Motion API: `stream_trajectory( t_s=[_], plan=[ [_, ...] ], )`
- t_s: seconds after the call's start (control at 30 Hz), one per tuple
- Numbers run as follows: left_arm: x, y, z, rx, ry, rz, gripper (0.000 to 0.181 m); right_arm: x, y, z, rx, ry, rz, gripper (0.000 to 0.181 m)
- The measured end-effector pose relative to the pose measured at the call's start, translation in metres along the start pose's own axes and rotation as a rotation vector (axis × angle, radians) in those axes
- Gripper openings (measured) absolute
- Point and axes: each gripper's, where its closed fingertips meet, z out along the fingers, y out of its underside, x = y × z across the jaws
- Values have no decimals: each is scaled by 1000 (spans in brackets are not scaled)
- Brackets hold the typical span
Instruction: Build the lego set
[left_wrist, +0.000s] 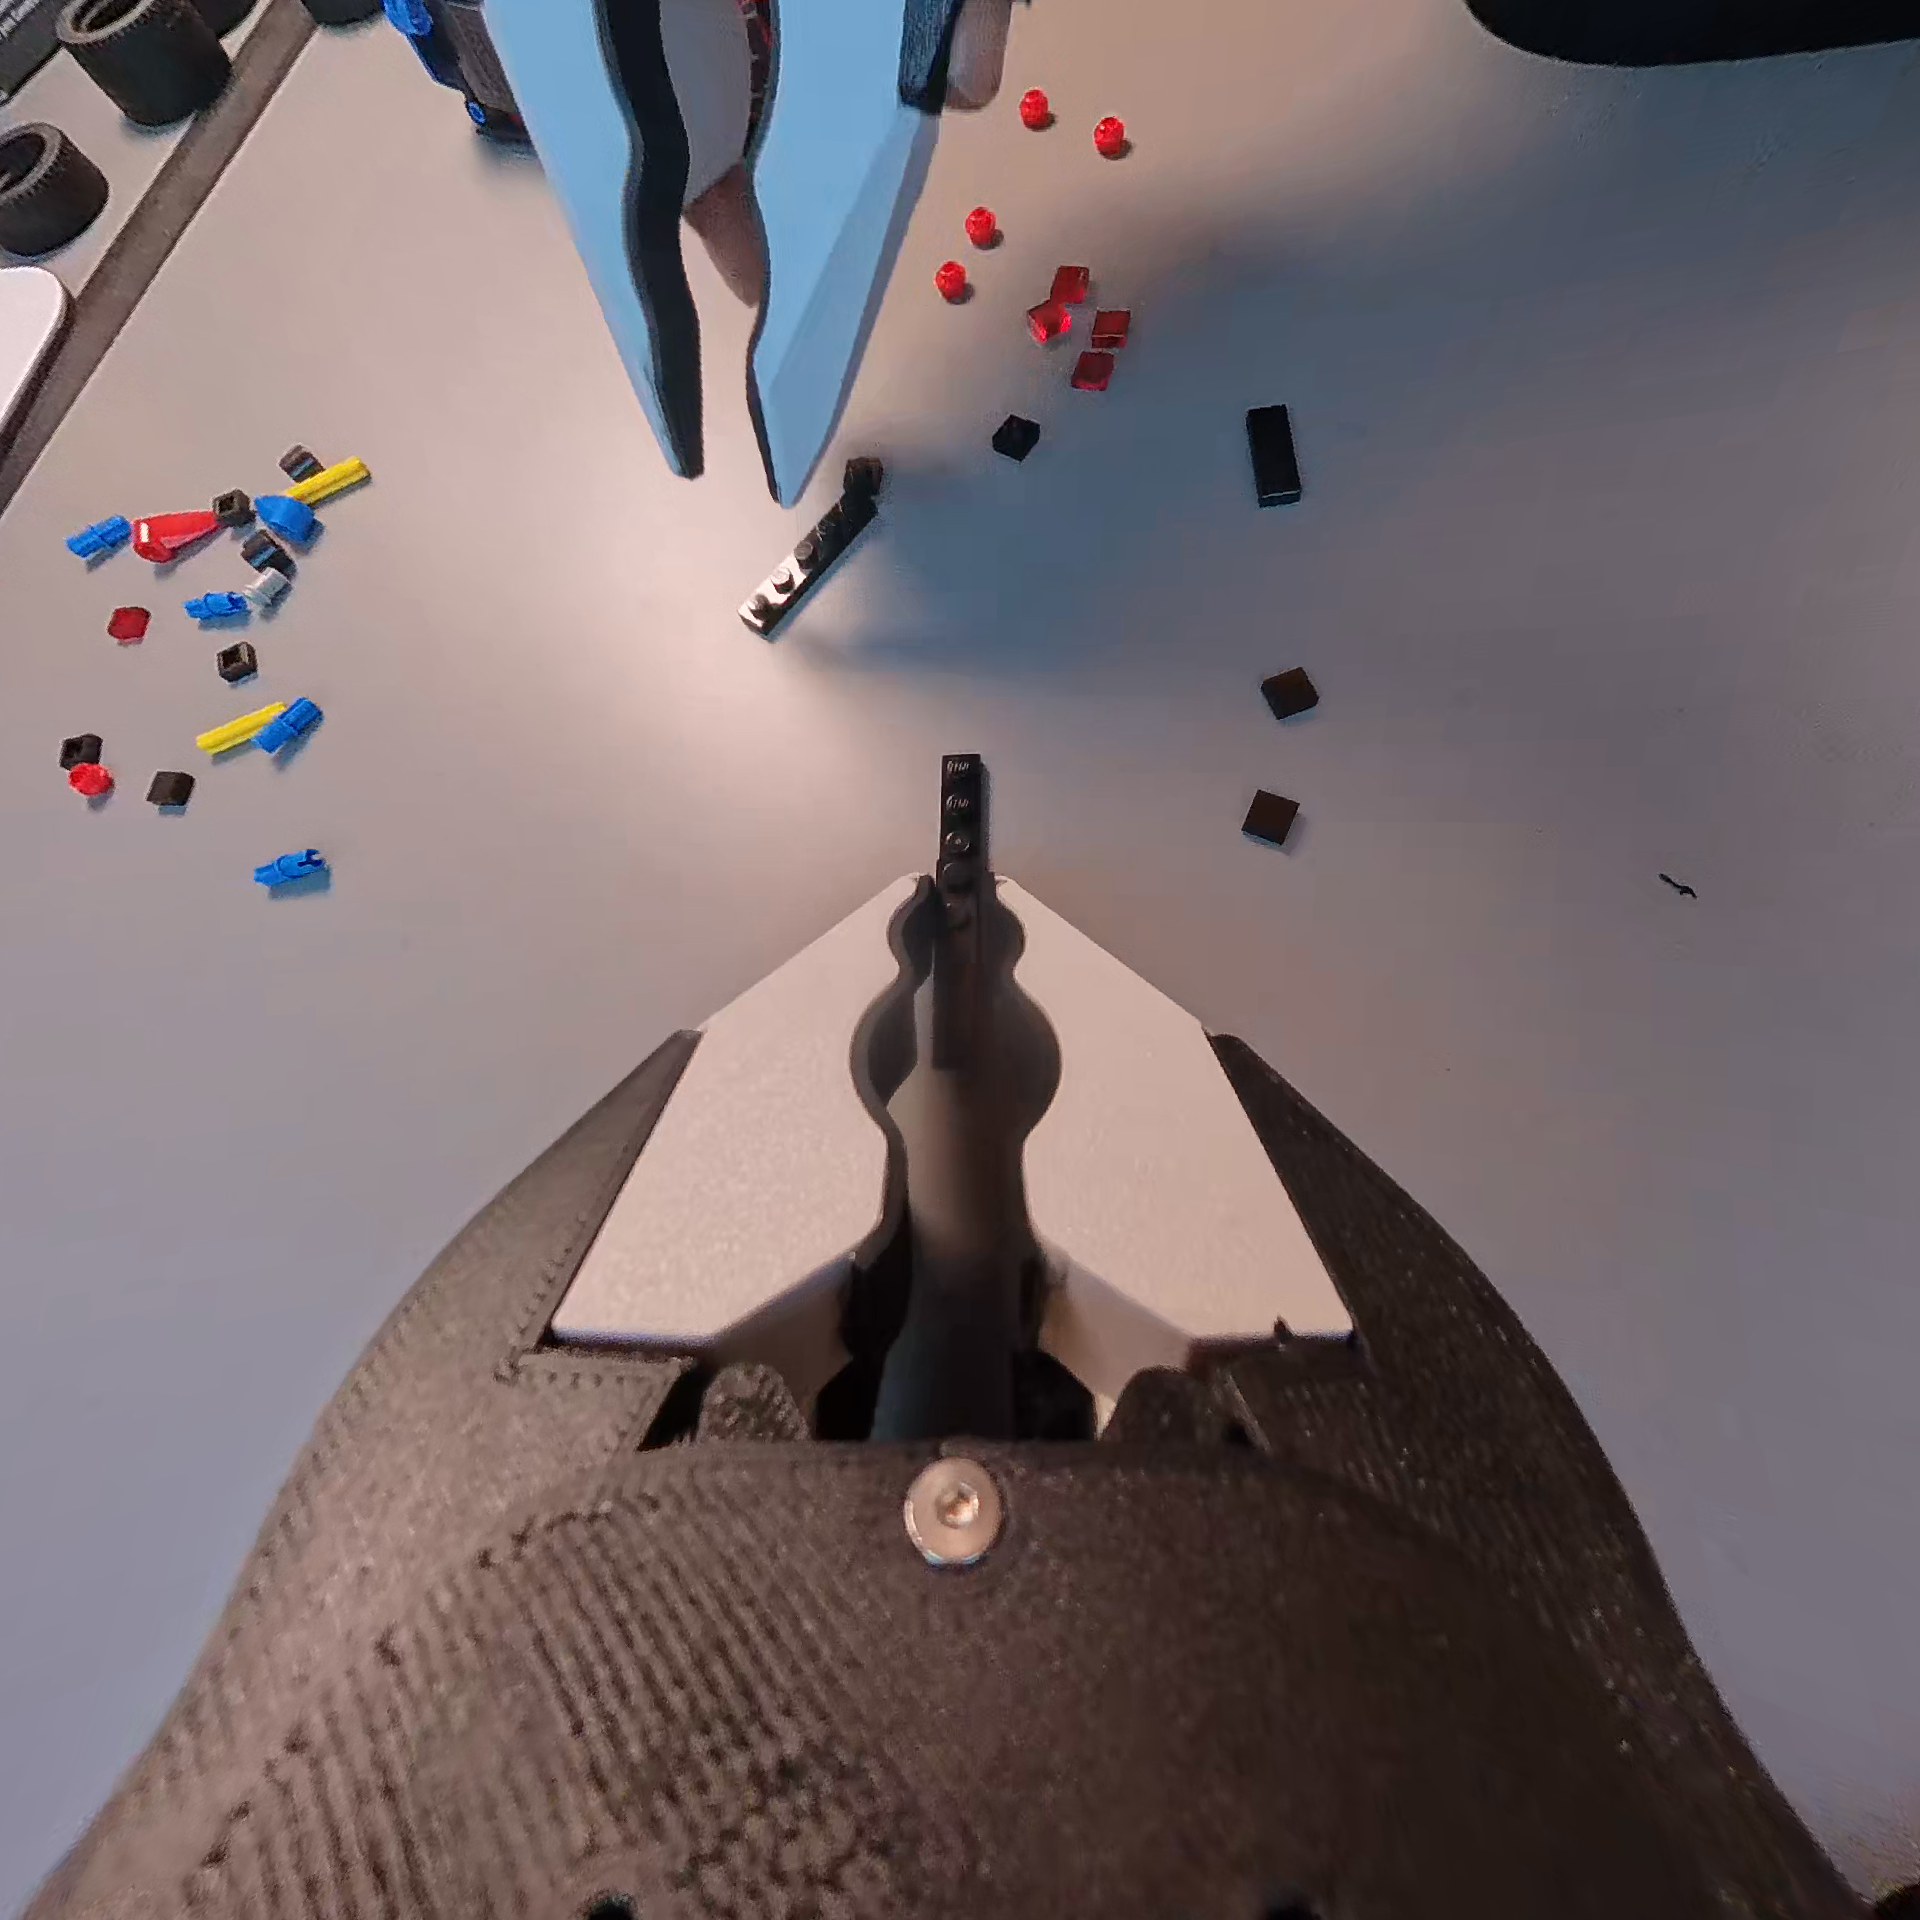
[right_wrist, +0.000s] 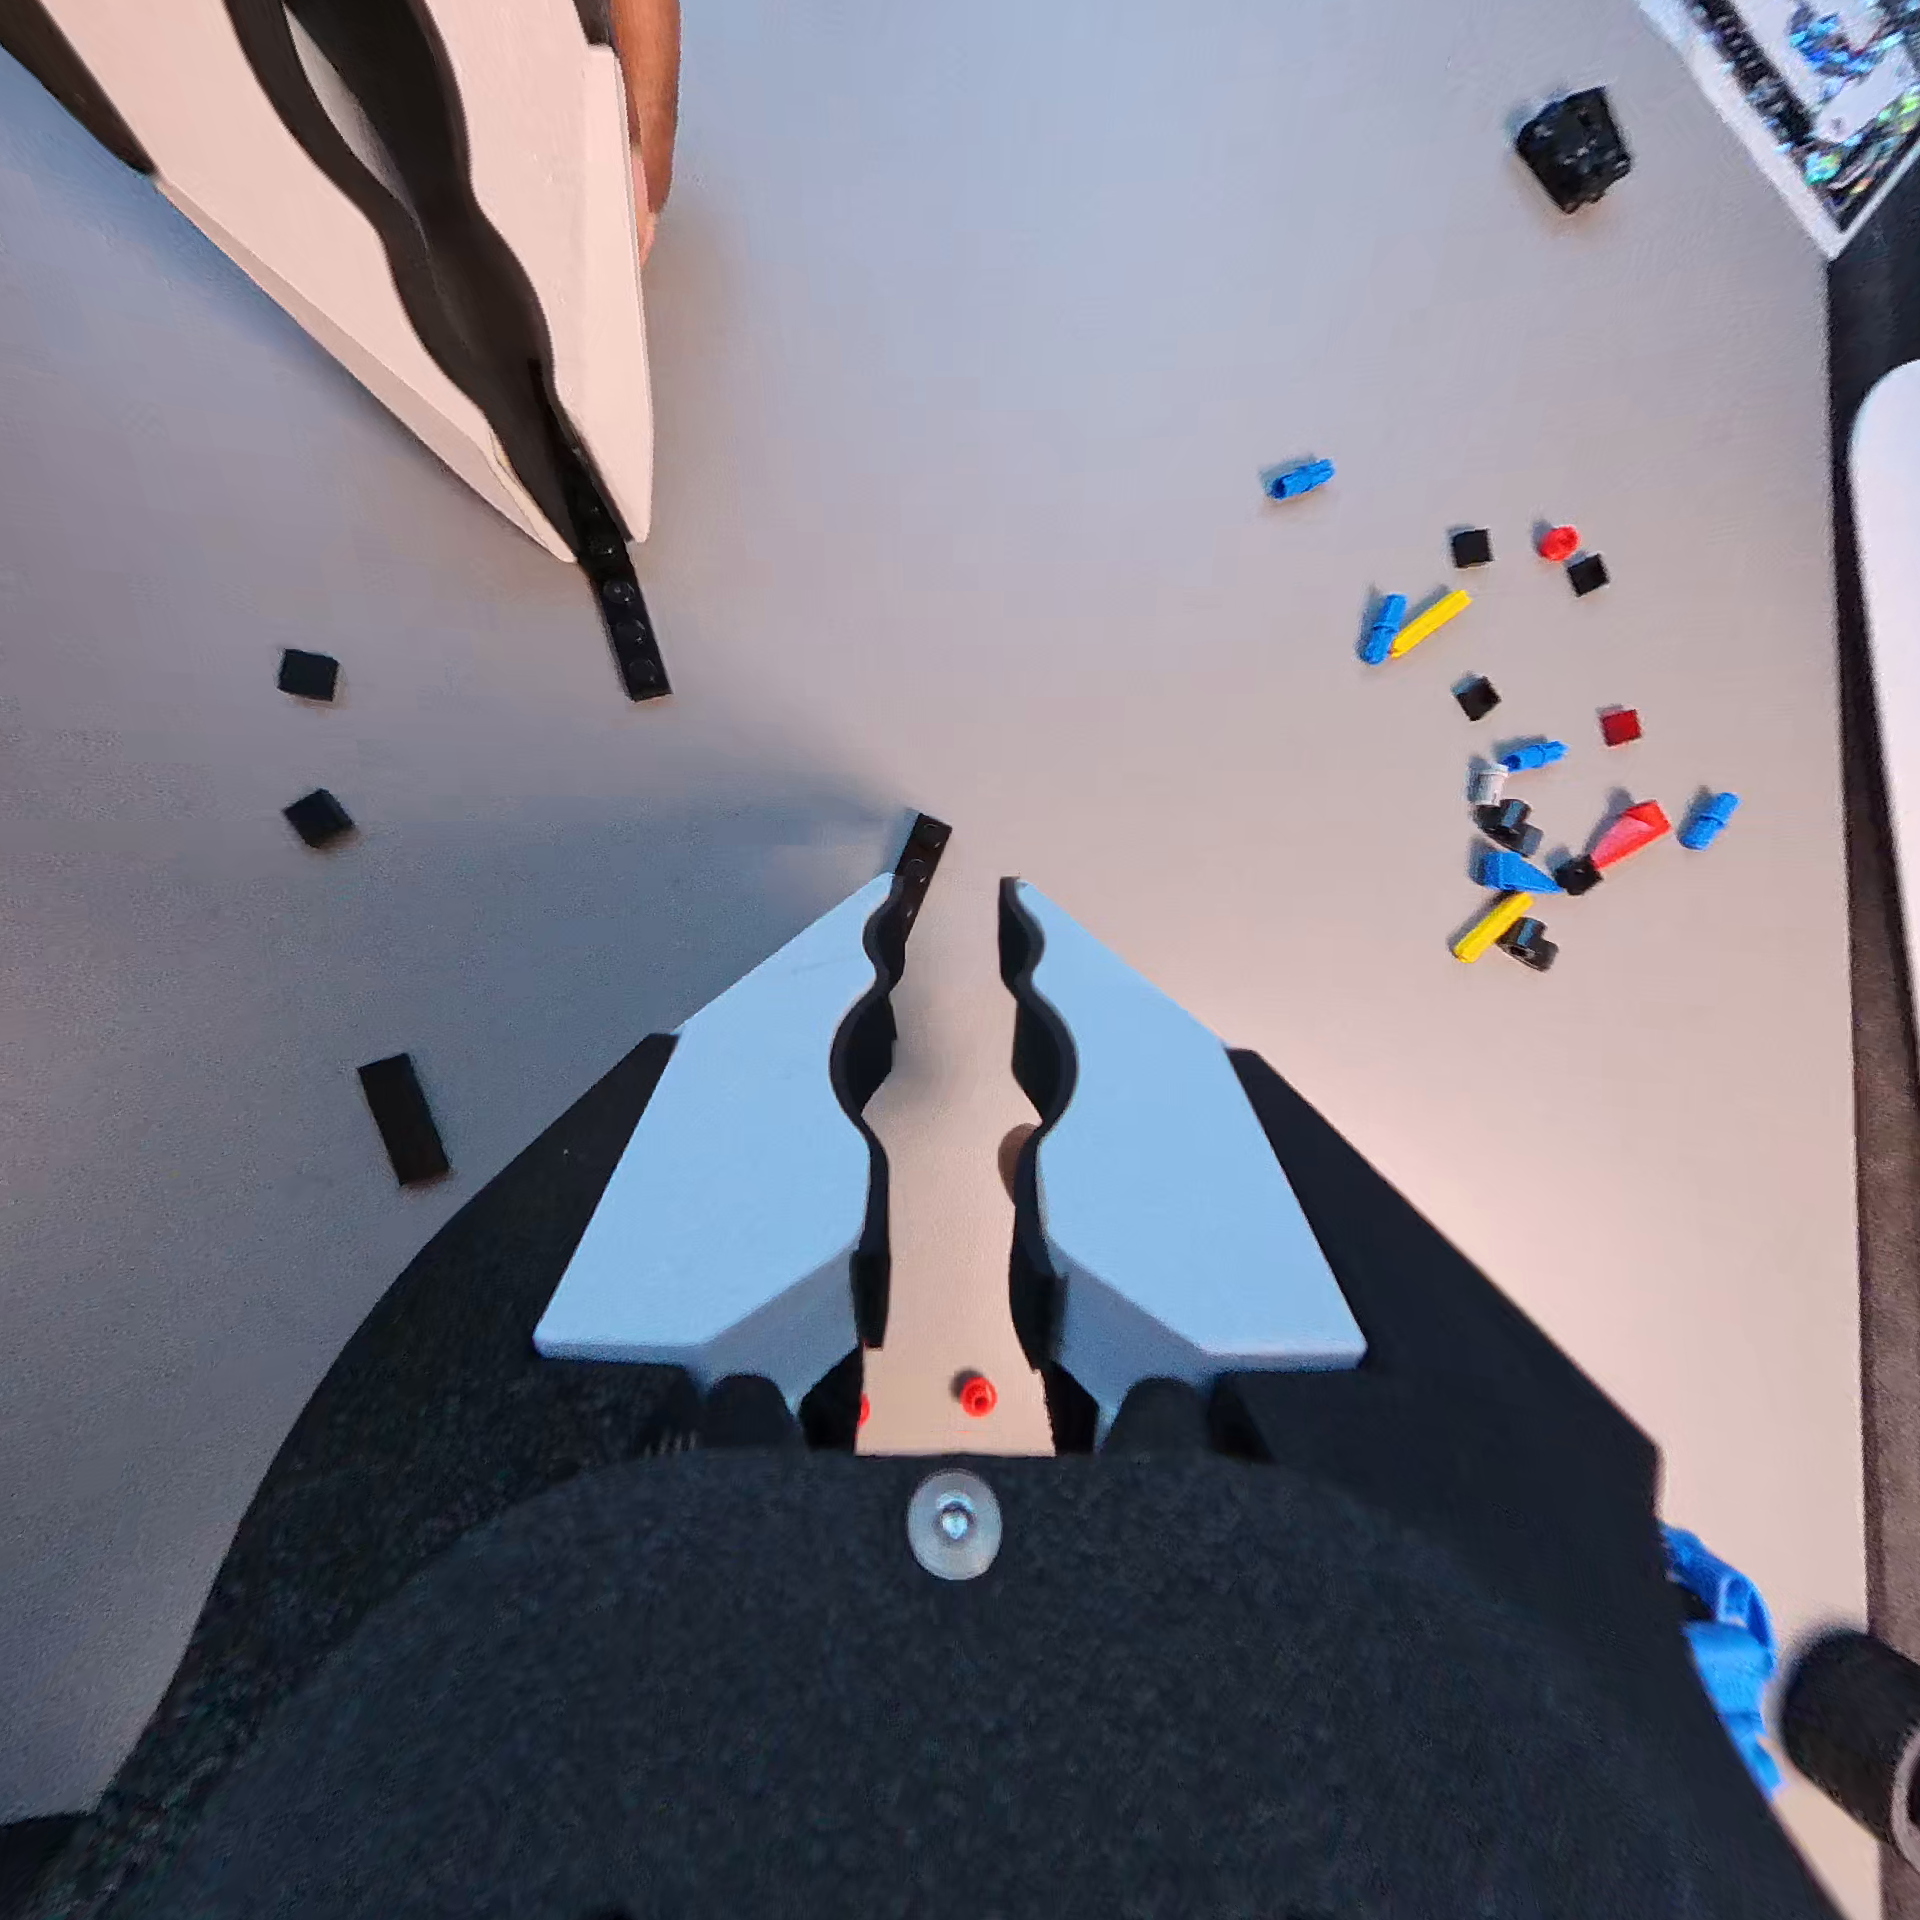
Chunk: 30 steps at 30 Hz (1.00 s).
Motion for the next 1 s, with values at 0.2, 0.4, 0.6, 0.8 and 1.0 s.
stream_trajectory(
  t_s=[0.2, 0.4, 0.6, 0.8, 1.0],
  plan=[
    [-2, -5, -5, 44, 22, -69, 23, 2, -2, -44, 137, 114, 62, 14],
    [-2, 1, -23, 28, 131, -150, 35, -30, 30, -62, 137, 88, 144, 14],
    [4, 16, -23, -49, 141, -82, 25, -59, 68, -59, 95, 6, 243, 13],
    [7, 14, -17, -49, 112, -39, 6, -57, 71, -48, 64, 19, 231, 12],
    [5, 12, -14, -50, 77, -48, 6, -23, 83, -48, 32, 138, 311, 9]
  ],
)
